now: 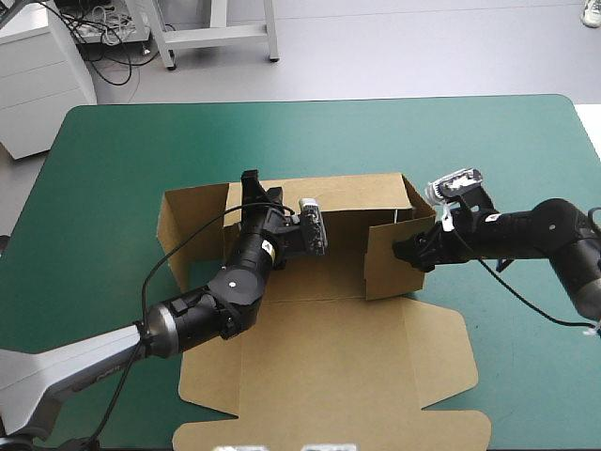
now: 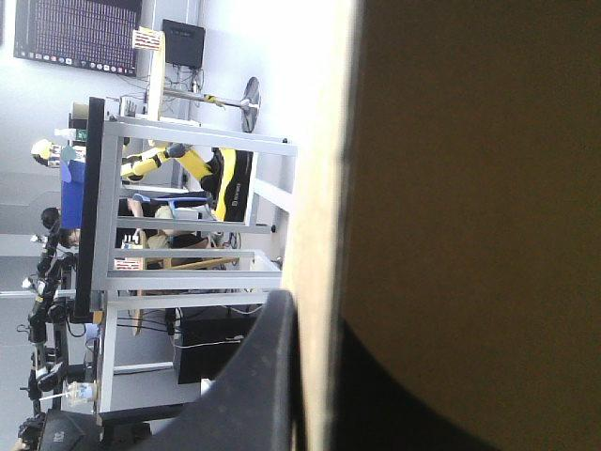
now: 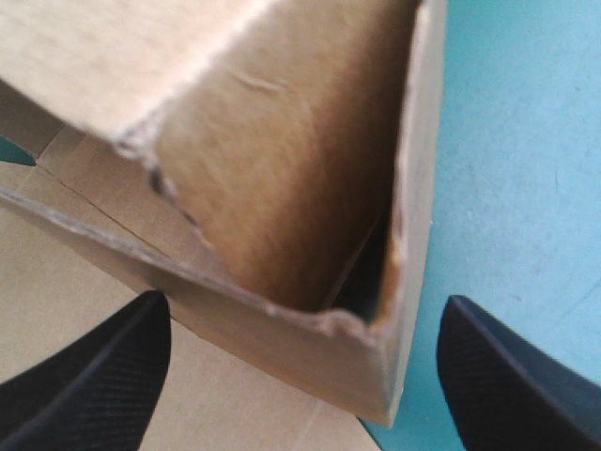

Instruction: Fold the box

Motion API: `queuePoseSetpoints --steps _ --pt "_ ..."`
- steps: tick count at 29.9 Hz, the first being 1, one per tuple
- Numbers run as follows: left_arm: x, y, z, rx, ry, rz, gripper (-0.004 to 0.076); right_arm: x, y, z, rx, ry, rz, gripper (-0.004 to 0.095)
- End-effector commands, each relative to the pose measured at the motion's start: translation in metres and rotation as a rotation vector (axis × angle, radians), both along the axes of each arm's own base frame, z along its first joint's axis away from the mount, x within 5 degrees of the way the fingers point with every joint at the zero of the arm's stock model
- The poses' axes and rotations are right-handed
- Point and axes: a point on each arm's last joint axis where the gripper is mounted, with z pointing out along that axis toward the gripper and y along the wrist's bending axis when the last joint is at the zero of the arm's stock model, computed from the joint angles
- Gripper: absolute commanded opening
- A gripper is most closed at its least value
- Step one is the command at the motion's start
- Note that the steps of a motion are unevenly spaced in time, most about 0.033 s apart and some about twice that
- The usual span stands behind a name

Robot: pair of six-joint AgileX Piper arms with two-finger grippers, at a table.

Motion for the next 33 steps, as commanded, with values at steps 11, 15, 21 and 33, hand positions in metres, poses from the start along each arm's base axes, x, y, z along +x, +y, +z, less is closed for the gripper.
queuePoseSetpoints --steps 11,15,21,33 --pt "-0.002 0.006 0.016 -0.057 -0.032 0.044 -0.0032 -0.002 0.035 0.015 -0.056 -0.185 0.069 0.0720" --pt "-0.002 0.006 0.016 -0.057 -0.032 0.044 -0.0032 0.000 0.032 0.015 -0.095 -0.216 0.063 0.0704" --pt "-0.002 0.006 0.016 -0.058 -0.030 0.044 -0.0032 0.002 0.031 0.016 -0.115 -0.241 0.059 0.0566" --pt "-0.002 0.004 0.014 -0.073 -0.011 0.034 -0.0032 0.005 0.045 0.009 -0.168 -0.277 0.096 0.0378"
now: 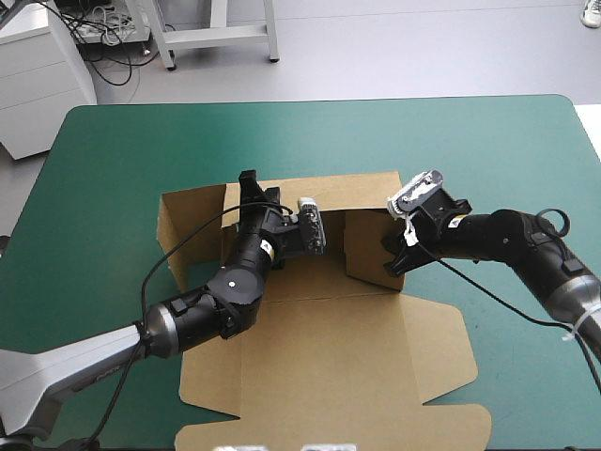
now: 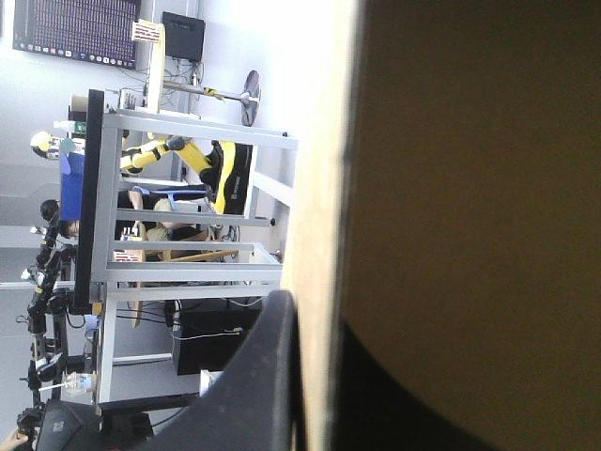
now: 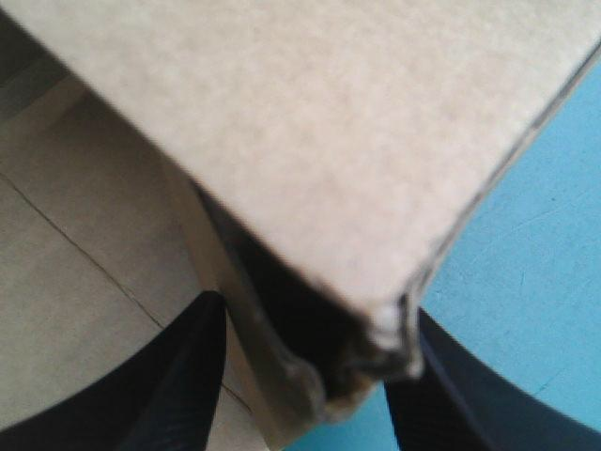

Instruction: Fold the box

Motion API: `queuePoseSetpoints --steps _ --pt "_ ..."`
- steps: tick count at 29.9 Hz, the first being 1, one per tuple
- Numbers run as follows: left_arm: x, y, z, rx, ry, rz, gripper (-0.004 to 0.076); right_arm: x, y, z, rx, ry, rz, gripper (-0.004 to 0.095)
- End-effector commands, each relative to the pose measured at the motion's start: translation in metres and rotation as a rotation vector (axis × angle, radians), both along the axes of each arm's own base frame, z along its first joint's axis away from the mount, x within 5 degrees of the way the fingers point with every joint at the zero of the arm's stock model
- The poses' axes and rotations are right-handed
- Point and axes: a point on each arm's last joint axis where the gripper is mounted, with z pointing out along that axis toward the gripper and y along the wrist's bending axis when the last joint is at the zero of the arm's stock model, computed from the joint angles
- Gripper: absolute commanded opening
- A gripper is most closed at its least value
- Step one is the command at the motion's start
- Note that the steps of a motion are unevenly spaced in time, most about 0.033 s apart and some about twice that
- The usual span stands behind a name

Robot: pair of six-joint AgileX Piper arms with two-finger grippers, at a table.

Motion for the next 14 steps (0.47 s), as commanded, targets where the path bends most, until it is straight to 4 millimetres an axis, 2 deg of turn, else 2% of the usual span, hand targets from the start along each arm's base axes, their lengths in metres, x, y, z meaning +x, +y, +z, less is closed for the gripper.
queuePoseSetpoints --steps 1,8,14 --pt "-0.003 0.004 0.015 -0.074 -0.012 0.026 -0.0032 0.001 0.006 0.013 0.021 -0.068 -0.010 0.0345" --pt "-0.007 0.000 0.014 -0.085 0.003 0.015 -0.0032 -0.002 0.007 0.010 -0.019 -0.043 0.023 -0.0016" --pt "-0.019 -0.012 0.015 -0.076 -0.008 -0.046 -0.0031 -0.004 0.007 0.008 -0.018 -0.017 0.024 -0.0021"
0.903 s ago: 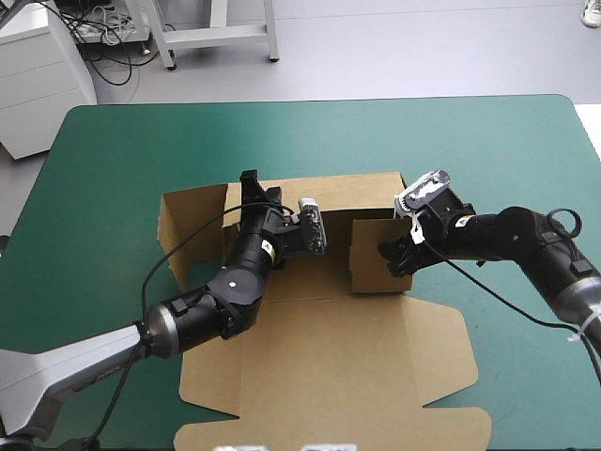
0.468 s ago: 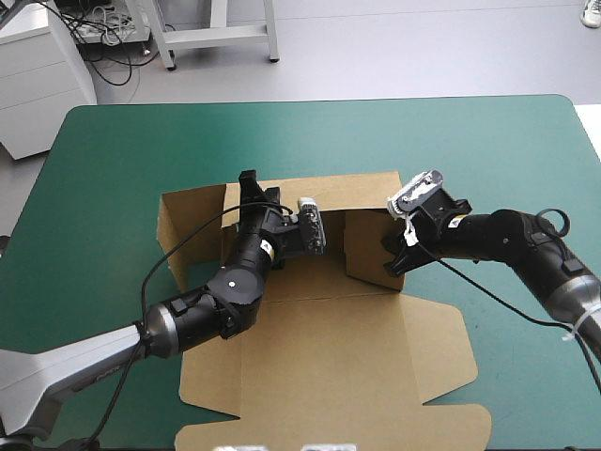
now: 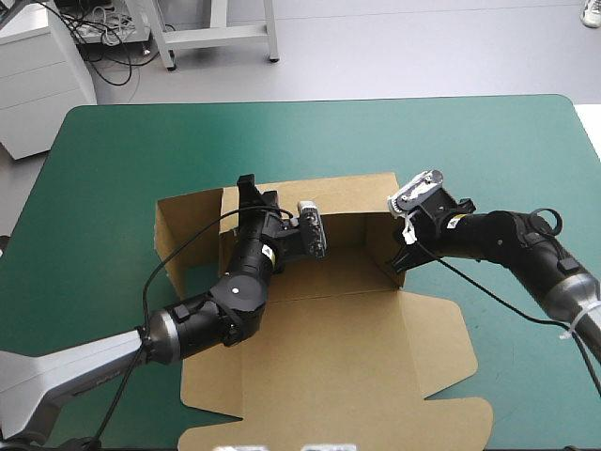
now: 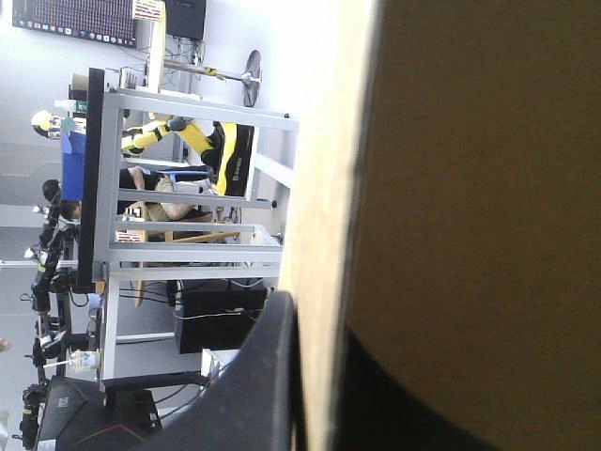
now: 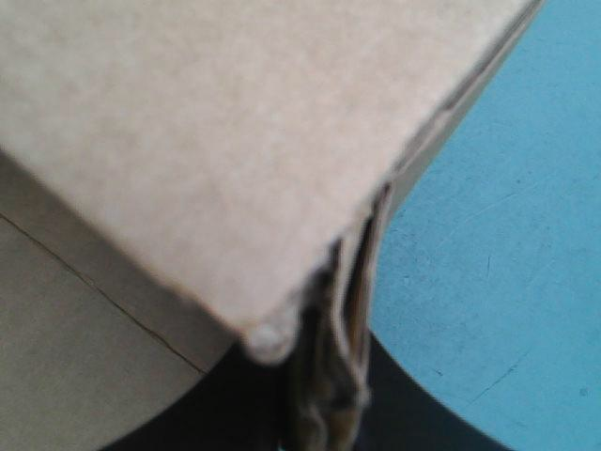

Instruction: Fold the box

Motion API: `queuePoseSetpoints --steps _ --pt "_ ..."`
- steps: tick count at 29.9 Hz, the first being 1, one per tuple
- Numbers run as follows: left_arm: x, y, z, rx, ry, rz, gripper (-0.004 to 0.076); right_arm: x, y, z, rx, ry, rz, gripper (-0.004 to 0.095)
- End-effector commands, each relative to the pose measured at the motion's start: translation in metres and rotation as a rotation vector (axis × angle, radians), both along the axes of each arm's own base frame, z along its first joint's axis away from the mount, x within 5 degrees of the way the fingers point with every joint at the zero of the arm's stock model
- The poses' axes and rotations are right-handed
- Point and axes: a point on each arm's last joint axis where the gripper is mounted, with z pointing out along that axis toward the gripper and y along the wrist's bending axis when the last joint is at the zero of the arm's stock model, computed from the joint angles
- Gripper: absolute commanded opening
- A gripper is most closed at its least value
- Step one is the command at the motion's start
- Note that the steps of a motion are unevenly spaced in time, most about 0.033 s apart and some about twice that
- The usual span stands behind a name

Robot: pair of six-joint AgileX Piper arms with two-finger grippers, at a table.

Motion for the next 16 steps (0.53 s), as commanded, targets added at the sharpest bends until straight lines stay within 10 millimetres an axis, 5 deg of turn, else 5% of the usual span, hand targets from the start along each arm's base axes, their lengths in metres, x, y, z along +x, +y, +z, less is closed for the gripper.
queuePoseSetpoints --steps 1,5,11,16 --pt "-0.011 -0.009 0.016 -0.083 -0.013 -0.074 -0.0029 -0.005 0.004 0.013 0.031 -0.015 0.025 -0.0021" --pt "-0.013 -0.011 0.016 -0.082 -0.011 -0.077 0.0083 -0.001 0.002 0.014 0.051 -0.027 -0.048 -0.0021" --pt "-0.024 -0.010 0.025 -0.091 -0.033 -0.050 0.0482 0.002 -0.003 0.015 0.023 -0.048 -0.106 -0.0022" --pt "-0.050 -0.018 0.037 -0.083 -0.083 -0.008 0.0558 0.007 -0.008 0.018 -0.053 -0.146 -0.088 -0.0022"
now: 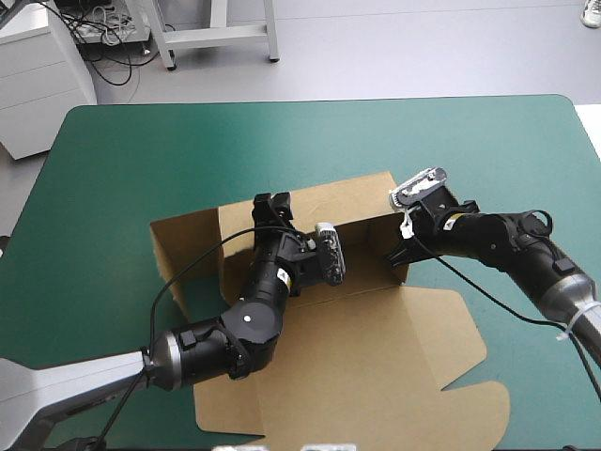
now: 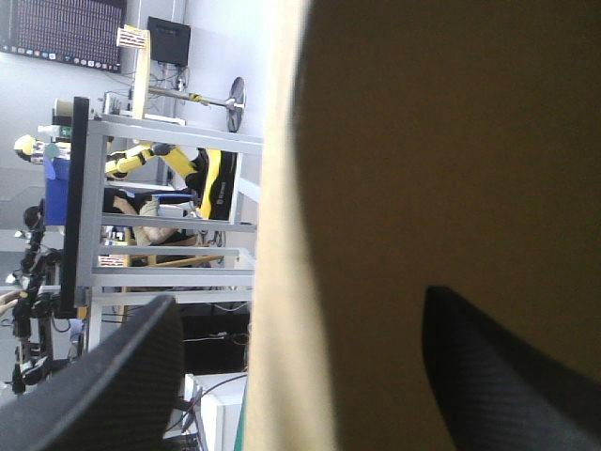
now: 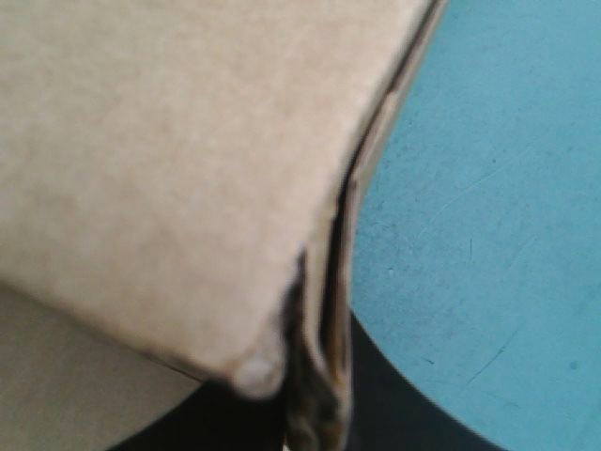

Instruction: Fold the box

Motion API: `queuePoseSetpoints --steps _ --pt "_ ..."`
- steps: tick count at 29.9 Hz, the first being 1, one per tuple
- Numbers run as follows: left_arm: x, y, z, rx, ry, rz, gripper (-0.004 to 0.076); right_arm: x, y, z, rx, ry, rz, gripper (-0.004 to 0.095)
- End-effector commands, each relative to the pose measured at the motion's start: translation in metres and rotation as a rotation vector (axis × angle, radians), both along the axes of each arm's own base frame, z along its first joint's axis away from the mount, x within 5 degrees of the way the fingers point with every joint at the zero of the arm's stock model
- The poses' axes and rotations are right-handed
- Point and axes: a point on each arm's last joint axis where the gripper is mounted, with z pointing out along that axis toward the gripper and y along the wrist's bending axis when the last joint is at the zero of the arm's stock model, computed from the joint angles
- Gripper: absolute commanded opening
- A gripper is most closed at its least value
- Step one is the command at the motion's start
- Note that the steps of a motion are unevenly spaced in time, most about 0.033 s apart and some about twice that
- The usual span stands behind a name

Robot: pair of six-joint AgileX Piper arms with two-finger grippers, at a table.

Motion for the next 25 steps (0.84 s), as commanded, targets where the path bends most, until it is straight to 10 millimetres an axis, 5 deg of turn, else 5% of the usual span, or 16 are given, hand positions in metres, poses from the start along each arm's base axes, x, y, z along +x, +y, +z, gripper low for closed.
queuePoseSetpoints --steps 1,9,11,16,21,25 --pt "-0.020 0.000 0.035 -0.071 -0.091 0.017 0.0558 0.004 -0.005 0.017 -0.082 -0.153 0.026 -0.0022" --pt "-0.050 -0.009 0.061 -0.175 -0.009 -0.002 0.0513 0.006 -0.007 0.020 -0.043 -0.144 -0.046 -0.0023" --pt "-0.054 -0.009 0.068 -0.143 0.039 0.002 0.0421 0.006 -0.007 0.020 -0.028 -0.136 -0.062 -0.0023" --pt "-0.061 -0.011 0.101 -0.168 0.177 -0.035 -0.0018 0.008 -0.007 0.022 0.002 -0.143 -0.092 -0.0023" --pt "-0.061 -0.005 0.141 -0.245 0.234 -0.063 -0.0007 0.012 -0.018 0.023 0.038 -0.127 -0.165 -0.0023" --pt "-0.041 0.015 0.169 -0.335 0.356 -0.047 -0.0007 0.013 -0.026 0.031 0.027 -0.101 -0.187 -0.0023"
